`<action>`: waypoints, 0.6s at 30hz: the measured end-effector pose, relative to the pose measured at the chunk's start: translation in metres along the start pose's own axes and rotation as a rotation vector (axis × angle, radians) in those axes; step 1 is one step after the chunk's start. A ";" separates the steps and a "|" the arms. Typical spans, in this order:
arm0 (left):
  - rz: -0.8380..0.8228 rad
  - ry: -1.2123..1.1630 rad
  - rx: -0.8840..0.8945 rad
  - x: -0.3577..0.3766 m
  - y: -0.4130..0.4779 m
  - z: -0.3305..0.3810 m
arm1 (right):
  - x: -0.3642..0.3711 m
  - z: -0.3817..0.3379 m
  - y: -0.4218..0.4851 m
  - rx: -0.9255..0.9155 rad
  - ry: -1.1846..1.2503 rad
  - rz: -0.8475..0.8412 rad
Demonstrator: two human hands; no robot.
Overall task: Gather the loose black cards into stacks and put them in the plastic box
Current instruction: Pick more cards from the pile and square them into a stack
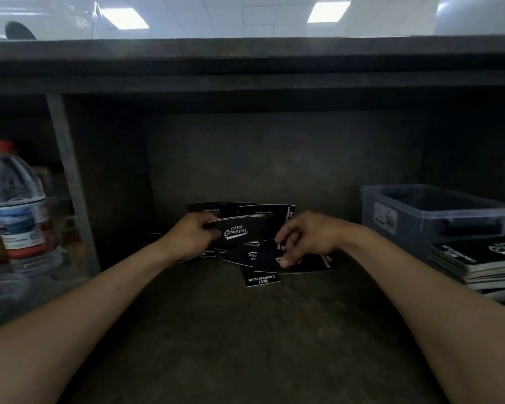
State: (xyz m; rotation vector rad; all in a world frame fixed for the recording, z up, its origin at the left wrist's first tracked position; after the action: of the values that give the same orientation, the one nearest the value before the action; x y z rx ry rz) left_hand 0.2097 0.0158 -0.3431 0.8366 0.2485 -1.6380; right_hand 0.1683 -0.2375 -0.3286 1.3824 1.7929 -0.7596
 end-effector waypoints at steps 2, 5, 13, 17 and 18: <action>0.009 0.016 0.025 -0.001 0.000 0.001 | -0.005 0.001 -0.004 0.028 -0.001 -0.012; 0.011 -0.021 0.037 -0.002 -0.002 0.003 | -0.013 0.004 -0.011 0.071 0.182 -0.001; -0.005 -0.057 0.003 0.000 -0.003 0.005 | -0.024 0.009 -0.015 0.211 0.329 0.130; 0.006 -0.072 -0.009 0.001 -0.003 0.004 | -0.028 0.004 -0.012 0.158 0.680 0.269; 0.006 -0.086 -0.016 0.001 -0.003 0.005 | -0.027 0.001 -0.010 0.136 0.783 0.309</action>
State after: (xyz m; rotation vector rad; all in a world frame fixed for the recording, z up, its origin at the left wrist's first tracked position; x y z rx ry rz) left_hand 0.2047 0.0124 -0.3409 0.7522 0.1984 -1.6597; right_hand 0.1625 -0.2552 -0.3069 2.1887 2.0215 -0.1669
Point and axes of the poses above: each hand's wrist, its own y-axis towards the middle knuckle, its own x-axis out of the palm, z = x × y, the point moved 2 cm from there along y, towards the middle knuckle
